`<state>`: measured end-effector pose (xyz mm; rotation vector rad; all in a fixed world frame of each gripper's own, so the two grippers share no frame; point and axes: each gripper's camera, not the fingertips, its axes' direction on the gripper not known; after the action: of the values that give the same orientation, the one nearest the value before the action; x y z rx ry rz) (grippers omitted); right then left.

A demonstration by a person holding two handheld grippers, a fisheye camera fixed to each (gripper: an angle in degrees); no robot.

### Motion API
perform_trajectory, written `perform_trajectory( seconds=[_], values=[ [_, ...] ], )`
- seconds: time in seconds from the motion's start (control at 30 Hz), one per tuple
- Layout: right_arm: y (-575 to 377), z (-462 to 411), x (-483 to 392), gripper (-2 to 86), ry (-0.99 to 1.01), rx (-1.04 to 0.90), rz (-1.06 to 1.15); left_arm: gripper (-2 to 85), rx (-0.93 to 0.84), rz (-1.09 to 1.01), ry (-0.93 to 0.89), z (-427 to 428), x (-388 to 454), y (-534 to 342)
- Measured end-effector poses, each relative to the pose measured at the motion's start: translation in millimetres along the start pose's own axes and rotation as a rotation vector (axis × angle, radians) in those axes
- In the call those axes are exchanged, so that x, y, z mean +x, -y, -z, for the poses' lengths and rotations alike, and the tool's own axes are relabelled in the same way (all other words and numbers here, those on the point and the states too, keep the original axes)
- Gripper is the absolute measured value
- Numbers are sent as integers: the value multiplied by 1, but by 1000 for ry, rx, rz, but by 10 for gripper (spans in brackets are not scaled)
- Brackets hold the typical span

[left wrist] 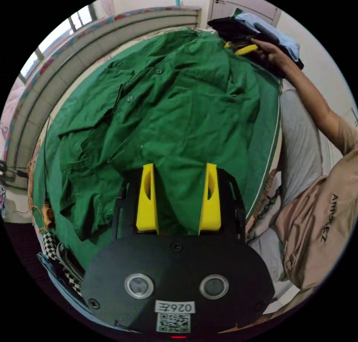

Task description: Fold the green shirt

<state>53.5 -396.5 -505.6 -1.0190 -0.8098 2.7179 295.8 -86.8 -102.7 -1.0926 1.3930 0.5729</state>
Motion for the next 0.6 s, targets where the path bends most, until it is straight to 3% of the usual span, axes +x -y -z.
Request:
perform_trajectory(
  seconds=[0.03,0.07,0.1,0.2,0.33,0.4,0.47,0.6],
  values=[
    [2,-18,-13,76,-76,-107,73,75,3,-18,-3,3,2,0],
    [0,-19,-22,52,-166,-99,112,12,-16,-12,2,11,1,-2],
    [-6,-22,-40,4,-301,-137,205,5,11,-21,-19,21,-1,-8],
    [-28,-13,-76,-10,-193,-275,401,-4,130,10,-70,50,-12,-39],
    [-76,12,-92,-13,-364,-417,582,-9,300,-182,-180,83,4,-90],
    [-93,22,-79,-12,-366,-446,590,-10,365,-403,-419,95,26,-121],
    [-102,40,-60,-11,-313,-427,533,-10,392,-520,-546,96,41,-137],
    [-124,85,-30,-10,-331,-263,357,-10,259,-568,-580,72,71,-136]
  ],
)
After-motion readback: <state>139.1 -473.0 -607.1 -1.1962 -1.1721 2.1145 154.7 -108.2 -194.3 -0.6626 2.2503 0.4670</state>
